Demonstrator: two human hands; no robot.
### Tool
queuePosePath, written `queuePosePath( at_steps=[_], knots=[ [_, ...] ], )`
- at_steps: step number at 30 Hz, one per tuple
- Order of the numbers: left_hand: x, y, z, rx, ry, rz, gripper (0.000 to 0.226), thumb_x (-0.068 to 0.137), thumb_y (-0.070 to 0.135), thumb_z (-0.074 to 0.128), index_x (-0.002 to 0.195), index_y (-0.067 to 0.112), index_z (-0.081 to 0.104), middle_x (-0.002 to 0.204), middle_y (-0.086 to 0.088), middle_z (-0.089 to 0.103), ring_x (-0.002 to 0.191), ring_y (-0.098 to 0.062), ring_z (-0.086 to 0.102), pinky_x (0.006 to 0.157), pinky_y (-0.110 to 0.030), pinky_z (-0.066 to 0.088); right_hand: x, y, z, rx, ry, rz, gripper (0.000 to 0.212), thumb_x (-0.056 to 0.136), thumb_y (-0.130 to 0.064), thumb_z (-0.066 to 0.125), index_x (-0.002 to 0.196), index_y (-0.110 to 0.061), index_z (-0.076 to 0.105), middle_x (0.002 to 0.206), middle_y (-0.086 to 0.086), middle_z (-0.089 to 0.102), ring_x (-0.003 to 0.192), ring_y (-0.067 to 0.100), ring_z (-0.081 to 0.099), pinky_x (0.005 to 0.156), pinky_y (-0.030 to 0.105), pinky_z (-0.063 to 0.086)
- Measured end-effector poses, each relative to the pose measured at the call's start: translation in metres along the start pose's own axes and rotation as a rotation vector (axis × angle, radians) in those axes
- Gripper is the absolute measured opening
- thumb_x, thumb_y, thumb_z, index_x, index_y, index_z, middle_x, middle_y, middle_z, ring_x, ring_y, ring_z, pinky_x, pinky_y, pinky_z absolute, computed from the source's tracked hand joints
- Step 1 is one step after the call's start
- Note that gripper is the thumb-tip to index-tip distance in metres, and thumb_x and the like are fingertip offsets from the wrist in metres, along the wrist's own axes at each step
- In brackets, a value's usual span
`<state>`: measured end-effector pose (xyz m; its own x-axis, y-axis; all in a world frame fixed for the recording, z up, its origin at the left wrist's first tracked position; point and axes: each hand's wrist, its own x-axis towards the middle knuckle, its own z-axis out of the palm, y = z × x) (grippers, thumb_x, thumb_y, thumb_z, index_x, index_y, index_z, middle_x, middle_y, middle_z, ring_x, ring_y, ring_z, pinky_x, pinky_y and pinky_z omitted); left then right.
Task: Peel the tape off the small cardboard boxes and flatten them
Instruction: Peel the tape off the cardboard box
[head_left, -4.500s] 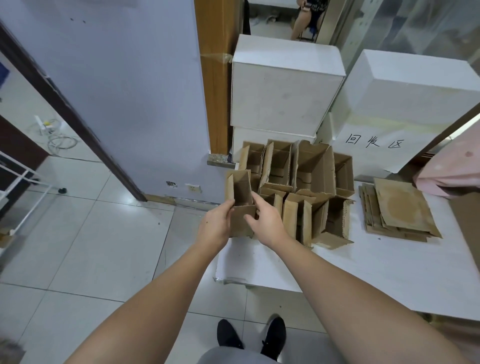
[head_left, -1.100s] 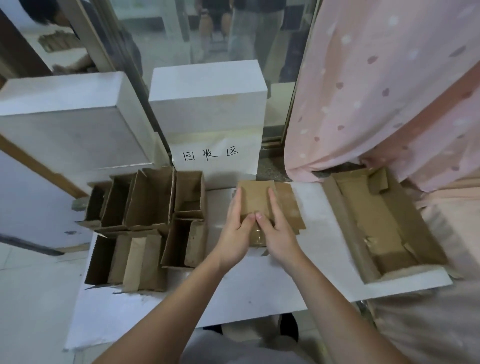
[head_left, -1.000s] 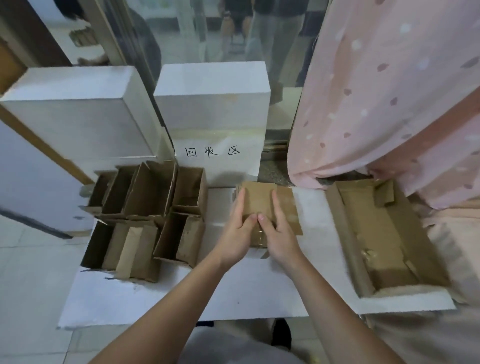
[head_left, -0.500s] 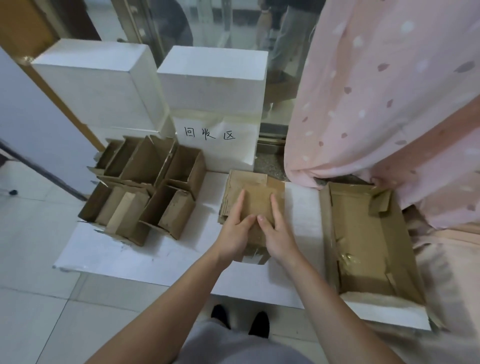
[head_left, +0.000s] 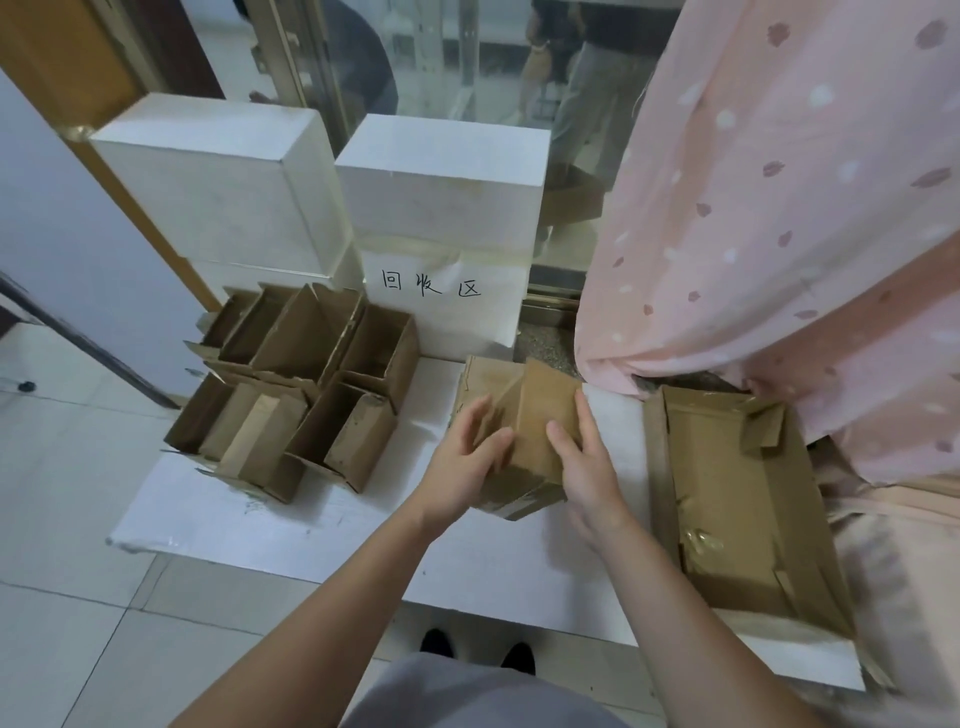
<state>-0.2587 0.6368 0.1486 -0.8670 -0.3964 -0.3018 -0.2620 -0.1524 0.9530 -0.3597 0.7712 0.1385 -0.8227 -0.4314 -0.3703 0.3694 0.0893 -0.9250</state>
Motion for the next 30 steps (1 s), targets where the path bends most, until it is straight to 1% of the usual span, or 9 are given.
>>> queuePosePath(
  at_steps=[3, 7, 14, 17, 19, 21, 24, 27, 30],
  knots=[
    [-0.004, -0.011, -0.014, 0.167, -0.045, 0.035, 0.078, 0.082, 0.064, 0.076, 0.148, 0.034, 0.046, 0.143, 0.015, 0.054, 0.131, -0.009, 0.056, 0.105, -0.034, 0.054, 0.005, -0.004, -0.005, 0.184, 0.042, 0.060, 0.060, 0.106, -0.017, 0.051, 0.159, -0.035, 0.027, 0.150, -0.006, 0.050, 0.127, 0.017, 0.059, 0.101, 0.043, 0.053],
    [-0.008, -0.027, -0.017, 0.346, -0.006, 0.093, 0.081, 0.082, 0.071, 0.070, 0.151, 0.037, 0.045, 0.153, 0.021, 0.042, 0.140, -0.001, 0.043, 0.117, -0.040, 0.043, 0.003, -0.005, -0.002, 0.261, 0.008, 0.132, 0.059, 0.107, -0.019, 0.049, 0.158, -0.037, 0.027, 0.144, -0.005, 0.056, 0.121, 0.019, 0.063, 0.085, 0.038, 0.058],
    [-0.007, -0.036, -0.022, 0.434, 0.143, 0.094, 0.064, 0.088, 0.067, 0.060, 0.145, 0.039, 0.055, 0.145, 0.020, 0.055, 0.133, -0.004, 0.051, 0.112, -0.047, 0.046, 0.000, 0.005, -0.002, 0.085, -0.080, 0.184, 0.066, 0.103, -0.040, 0.054, 0.160, -0.038, 0.020, 0.153, -0.010, 0.046, 0.131, 0.017, 0.055, 0.101, 0.041, 0.051],
    [-0.006, -0.031, -0.025, 0.606, 0.140, 0.135, 0.057, 0.096, 0.057, 0.061, 0.148, 0.034, 0.054, 0.151, 0.015, 0.051, 0.137, -0.009, 0.045, 0.119, -0.041, 0.038, -0.004, 0.006, -0.003, -0.030, -0.121, 0.107, 0.093, 0.078, -0.070, 0.071, 0.157, -0.043, 0.028, 0.152, -0.010, 0.048, 0.132, 0.013, 0.054, 0.107, 0.045, 0.050],
    [-0.006, -0.027, -0.023, 0.759, 0.141, 0.197, 0.056, 0.099, 0.050, 0.061, 0.150, 0.029, 0.052, 0.156, 0.011, 0.046, 0.143, -0.010, 0.037, 0.121, -0.031, 0.029, -0.007, 0.006, -0.001, -0.209, -0.128, -0.005, 0.110, 0.063, -0.082, 0.074, 0.156, -0.043, 0.029, 0.157, -0.015, 0.036, 0.140, 0.006, 0.042, 0.115, 0.038, 0.041],
    [-0.007, -0.022, -0.021, 0.831, 0.141, 0.256, 0.059, 0.099, 0.050, 0.061, 0.152, 0.027, 0.050, 0.158, 0.008, 0.044, 0.146, -0.011, 0.033, 0.121, -0.029, 0.026, -0.008, 0.008, 0.002, -0.295, -0.115, -0.058, 0.104, 0.067, -0.074, 0.077, 0.155, -0.043, 0.031, 0.157, -0.017, 0.033, 0.141, 0.003, 0.038, 0.116, 0.035, 0.038],
    [-0.008, -0.021, -0.024, 0.839, 0.130, 0.366, 0.069, 0.092, 0.050, 0.072, 0.152, 0.026, 0.047, 0.160, 0.005, 0.038, 0.148, -0.013, 0.030, 0.123, -0.034, 0.031, -0.006, 0.006, 0.001, -0.127, -0.101, -0.015, 0.081, 0.078, -0.053, 0.078, 0.150, -0.046, 0.041, 0.141, -0.016, 0.058, 0.127, 0.005, 0.057, 0.110, 0.042, 0.047],
    [-0.009, -0.026, -0.037, 0.907, 0.064, 0.455, 0.100, 0.074, 0.041, 0.092, 0.156, 0.027, 0.036, 0.166, 0.003, 0.021, 0.153, -0.015, 0.021, 0.122, -0.030, 0.026, -0.002, -0.002, -0.004, 0.003, -0.083, 0.077, 0.064, 0.084, -0.048, 0.074, 0.143, -0.043, 0.051, 0.129, -0.011, 0.068, 0.118, 0.012, 0.066, 0.106, 0.052, 0.050],
    [-0.012, -0.028, -0.043, 0.949, 0.055, 0.525, 0.105, 0.072, 0.026, 0.094, 0.157, 0.029, 0.033, 0.160, 0.004, 0.025, 0.147, -0.015, 0.028, 0.117, -0.036, 0.038, 0.000, -0.004, -0.012, -0.031, -0.136, 0.152, 0.059, 0.088, -0.055, 0.070, 0.142, -0.040, 0.052, 0.134, -0.011, 0.066, 0.123, 0.013, 0.063, 0.107, 0.051, 0.049]
  ],
)
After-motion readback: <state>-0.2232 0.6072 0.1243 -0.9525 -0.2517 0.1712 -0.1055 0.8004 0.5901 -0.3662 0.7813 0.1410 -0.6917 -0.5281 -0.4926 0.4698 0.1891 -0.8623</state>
